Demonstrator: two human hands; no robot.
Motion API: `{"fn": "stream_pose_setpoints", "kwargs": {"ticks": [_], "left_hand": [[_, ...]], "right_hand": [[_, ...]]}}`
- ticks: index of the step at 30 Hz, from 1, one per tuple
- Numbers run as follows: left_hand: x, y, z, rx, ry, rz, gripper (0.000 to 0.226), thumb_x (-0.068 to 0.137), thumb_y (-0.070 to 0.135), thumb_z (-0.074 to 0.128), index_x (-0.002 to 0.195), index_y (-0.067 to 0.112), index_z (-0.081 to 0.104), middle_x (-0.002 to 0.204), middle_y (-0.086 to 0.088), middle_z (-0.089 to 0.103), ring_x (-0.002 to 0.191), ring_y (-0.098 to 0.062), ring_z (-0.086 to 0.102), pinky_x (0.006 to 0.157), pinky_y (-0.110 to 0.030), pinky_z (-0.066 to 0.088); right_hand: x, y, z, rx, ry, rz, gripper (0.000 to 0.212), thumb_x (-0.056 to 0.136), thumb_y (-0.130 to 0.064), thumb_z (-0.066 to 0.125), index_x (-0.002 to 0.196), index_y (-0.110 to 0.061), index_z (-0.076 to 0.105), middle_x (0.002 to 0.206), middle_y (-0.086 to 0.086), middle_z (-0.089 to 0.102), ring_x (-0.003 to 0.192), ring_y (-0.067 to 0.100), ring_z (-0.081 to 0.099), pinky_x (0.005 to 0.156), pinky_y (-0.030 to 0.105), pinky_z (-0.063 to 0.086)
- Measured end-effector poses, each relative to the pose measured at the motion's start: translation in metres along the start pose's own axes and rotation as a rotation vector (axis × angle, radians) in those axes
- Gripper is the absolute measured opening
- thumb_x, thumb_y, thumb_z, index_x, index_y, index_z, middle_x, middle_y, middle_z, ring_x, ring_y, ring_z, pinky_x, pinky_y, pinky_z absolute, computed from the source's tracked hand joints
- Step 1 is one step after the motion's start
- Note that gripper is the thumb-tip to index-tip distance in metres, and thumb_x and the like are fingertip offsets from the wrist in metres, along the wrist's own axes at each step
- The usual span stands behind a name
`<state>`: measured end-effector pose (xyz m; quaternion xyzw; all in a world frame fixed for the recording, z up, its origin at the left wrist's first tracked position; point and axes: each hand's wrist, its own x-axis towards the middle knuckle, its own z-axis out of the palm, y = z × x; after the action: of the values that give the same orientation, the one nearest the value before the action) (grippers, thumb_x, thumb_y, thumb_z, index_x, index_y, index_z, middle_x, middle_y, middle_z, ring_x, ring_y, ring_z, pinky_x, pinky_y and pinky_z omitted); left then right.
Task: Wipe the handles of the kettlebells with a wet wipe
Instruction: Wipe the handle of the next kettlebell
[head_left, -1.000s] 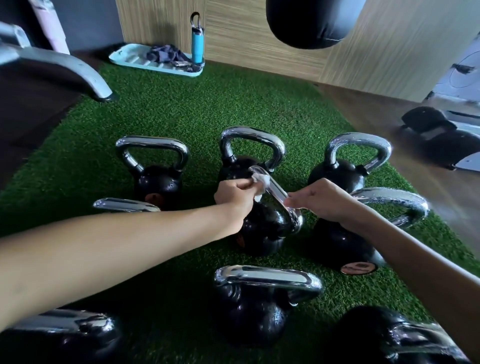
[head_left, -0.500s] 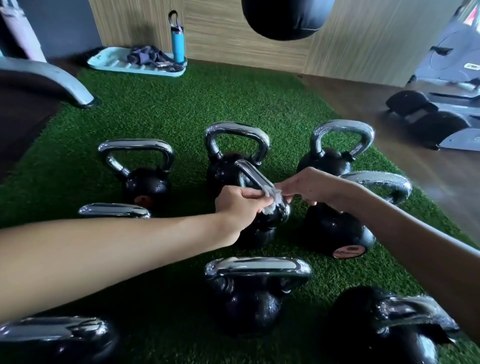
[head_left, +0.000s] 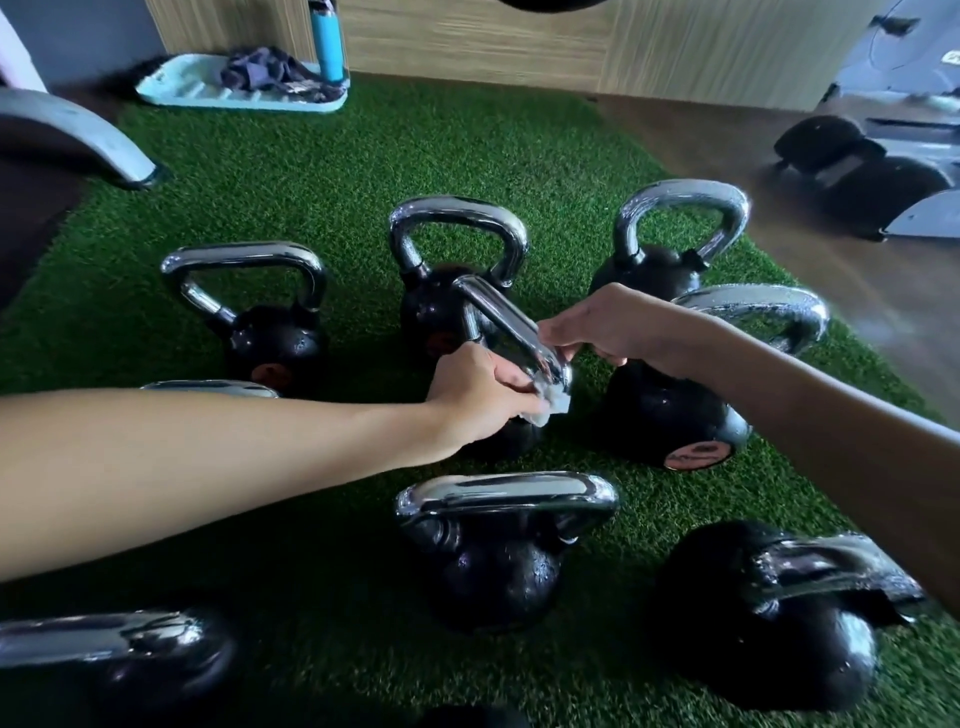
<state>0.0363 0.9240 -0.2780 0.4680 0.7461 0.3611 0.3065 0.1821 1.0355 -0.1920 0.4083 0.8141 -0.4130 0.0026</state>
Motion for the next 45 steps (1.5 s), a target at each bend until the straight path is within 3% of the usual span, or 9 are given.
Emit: {"fn": "stream_pose_setpoints", "kwargs": {"ticks": [4,7,11,13,19,27,31,35,45], "left_hand": [[0.002,-0.008,0.007,0.134,0.005,0.036,0.022,0.070,0.031,0.092,0.088,0.023,0.083,0.085,0.014,0.076,0.077,0.000,0.066,0.062,-0.008,0.044],[0.003,-0.012,0.001,0.163,-0.037,0.059,0.022,0.071,0.037,0.090,0.088,0.026,0.083,0.080,0.014,0.076,0.077,-0.002,0.067,0.059,-0.008,0.042],[-0.005,-0.004,-0.029,-0.085,-0.073,0.032,0.023,0.073,0.036,0.090,0.093,0.027,0.082,0.083,0.012,0.078,0.082,-0.002,0.072,0.078,-0.016,0.054],[-0.012,0.004,-0.045,-0.286,-0.062,0.013,0.022,0.073,0.030,0.091,0.092,0.023,0.081,0.084,0.008,0.079,0.075,-0.003,0.071,0.073,-0.016,0.052],[-0.018,0.028,-0.067,-0.479,-0.098,-0.082,0.043,0.054,0.040,0.090,0.092,0.022,0.078,0.082,0.002,0.074,0.057,-0.005,0.053,0.050,-0.017,0.036],[-0.015,0.049,-0.075,-0.358,-0.205,-0.117,0.058,0.050,0.056,0.087,0.101,0.030,0.081,0.098,0.004,0.077,0.071,-0.005,0.052,0.053,-0.020,0.030],[-0.003,0.054,-0.060,-0.243,0.220,-0.271,0.075,0.057,0.051,0.095,0.125,0.031,0.070,0.107,0.009,0.071,0.104,-0.013,0.064,0.081,-0.021,0.044],[0.009,0.062,-0.027,-0.059,0.222,-0.296,0.135,0.051,0.065,0.092,0.160,0.026,0.023,0.152,-0.004,0.049,0.133,-0.024,0.052,0.102,-0.034,0.050],[0.010,0.046,0.000,-0.005,0.266,-0.201,0.129,0.060,0.061,0.084,0.162,0.026,0.013,0.145,0.000,0.051,0.130,-0.022,0.053,0.105,-0.038,0.049]], "right_hand": [[0.005,0.009,0.005,0.080,0.063,-0.043,0.017,0.087,-0.046,0.070,0.093,-0.033,0.078,0.087,-0.003,0.078,0.066,0.023,0.059,0.083,0.035,0.047],[0.008,0.016,0.013,0.017,0.092,-0.076,0.029,0.076,-0.061,0.070,0.092,-0.038,0.079,0.113,0.008,0.074,0.113,0.044,0.062,0.099,0.055,0.051],[-0.006,0.019,0.013,-0.074,0.312,-0.214,0.053,0.067,-0.065,0.073,0.112,-0.036,0.076,0.088,-0.009,0.076,0.071,-0.004,0.064,0.065,0.008,0.046],[-0.017,0.020,0.012,-0.145,0.381,-0.334,0.053,0.070,-0.056,0.080,0.119,-0.037,0.072,0.092,-0.014,0.072,0.070,-0.013,0.055,0.062,0.004,0.038],[-0.032,0.008,0.019,-0.103,0.368,-0.464,0.061,0.068,-0.041,0.088,0.125,-0.041,0.067,0.067,-0.038,0.060,0.050,0.005,0.033,0.048,0.019,0.032],[-0.029,0.010,0.010,0.007,0.510,-0.439,0.031,0.077,-0.034,0.085,0.107,-0.034,0.078,0.062,-0.018,0.070,0.043,0.002,0.040,0.043,0.014,0.030],[-0.025,0.030,-0.002,0.013,0.618,-0.252,0.031,0.075,-0.033,0.087,0.105,-0.034,0.079,0.081,-0.018,0.076,0.065,0.001,0.066,0.061,0.023,0.055],[-0.019,0.042,0.001,0.033,0.572,-0.119,0.028,0.075,-0.032,0.087,0.102,-0.034,0.080,0.077,-0.017,0.075,0.076,0.005,0.071,0.064,0.020,0.055],[-0.002,0.045,-0.015,0.131,0.621,-0.084,0.022,0.074,-0.032,0.088,0.094,-0.030,0.080,0.079,-0.008,0.077,0.082,0.019,0.075,0.078,0.045,0.062]]}}
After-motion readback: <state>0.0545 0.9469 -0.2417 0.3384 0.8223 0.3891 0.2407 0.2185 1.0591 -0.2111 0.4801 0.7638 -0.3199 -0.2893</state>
